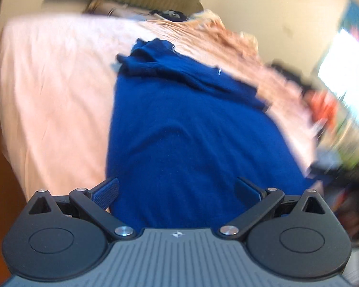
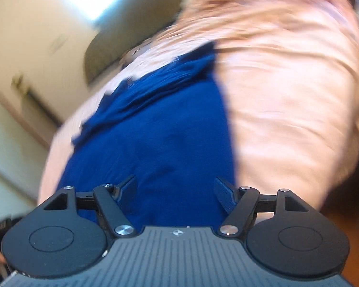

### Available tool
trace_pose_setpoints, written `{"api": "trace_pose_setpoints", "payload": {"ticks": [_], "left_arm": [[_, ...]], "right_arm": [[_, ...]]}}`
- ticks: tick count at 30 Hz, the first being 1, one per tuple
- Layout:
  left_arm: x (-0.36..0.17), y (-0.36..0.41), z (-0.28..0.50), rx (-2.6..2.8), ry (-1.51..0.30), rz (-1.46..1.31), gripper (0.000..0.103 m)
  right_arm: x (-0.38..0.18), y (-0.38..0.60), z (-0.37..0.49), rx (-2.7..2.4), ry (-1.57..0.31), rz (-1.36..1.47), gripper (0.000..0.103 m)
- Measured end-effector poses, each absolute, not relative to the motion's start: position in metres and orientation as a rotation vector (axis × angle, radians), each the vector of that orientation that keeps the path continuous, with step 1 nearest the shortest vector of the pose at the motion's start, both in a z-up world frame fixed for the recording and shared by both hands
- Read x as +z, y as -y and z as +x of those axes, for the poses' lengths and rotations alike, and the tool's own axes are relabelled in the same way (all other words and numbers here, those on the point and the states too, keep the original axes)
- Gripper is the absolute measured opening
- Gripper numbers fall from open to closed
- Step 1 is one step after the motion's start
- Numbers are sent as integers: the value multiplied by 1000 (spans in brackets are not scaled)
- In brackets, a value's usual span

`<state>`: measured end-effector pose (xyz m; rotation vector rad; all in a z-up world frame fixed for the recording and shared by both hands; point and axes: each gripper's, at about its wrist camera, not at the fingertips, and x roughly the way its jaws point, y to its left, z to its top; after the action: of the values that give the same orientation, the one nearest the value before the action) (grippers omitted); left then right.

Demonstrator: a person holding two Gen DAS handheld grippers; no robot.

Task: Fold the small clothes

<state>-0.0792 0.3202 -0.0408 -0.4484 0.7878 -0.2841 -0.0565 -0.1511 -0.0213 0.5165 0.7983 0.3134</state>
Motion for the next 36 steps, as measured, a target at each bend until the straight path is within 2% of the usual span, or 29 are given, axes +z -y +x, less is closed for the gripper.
{"api": "trace_pose_setpoints", "payload": {"ticks": [4, 8, 10, 12, 19, 25, 36], "left_arm": [[-52, -355, -67, -360, -814, -753, 103], [-62, -366, -55, -434, -842, -912, 103], [-66, -366, -53, -495, -866, -969, 103], [-68, -368, -54, -520, -881, -986, 103], [-73, -377, -67, -551, -945, -1007, 103], [-63, -395, -72, -473, -927, -957, 103], [-70, -373, -71, -507, -978, -932, 103]], "right_arm": [[-41, 188, -42, 295, -867, 715, 67], [-61, 198, -41, 386, -927, 890, 64], [-66, 194, -46, 429, -966, 898, 52], [-70, 193, -54, 453, -984, 904, 49], [-75, 188, -80, 543, -1023, 973, 49], [-72, 187, -80, 538, -1025, 958, 49], [-70, 187, -80, 543, -1040, 940, 51]]}}
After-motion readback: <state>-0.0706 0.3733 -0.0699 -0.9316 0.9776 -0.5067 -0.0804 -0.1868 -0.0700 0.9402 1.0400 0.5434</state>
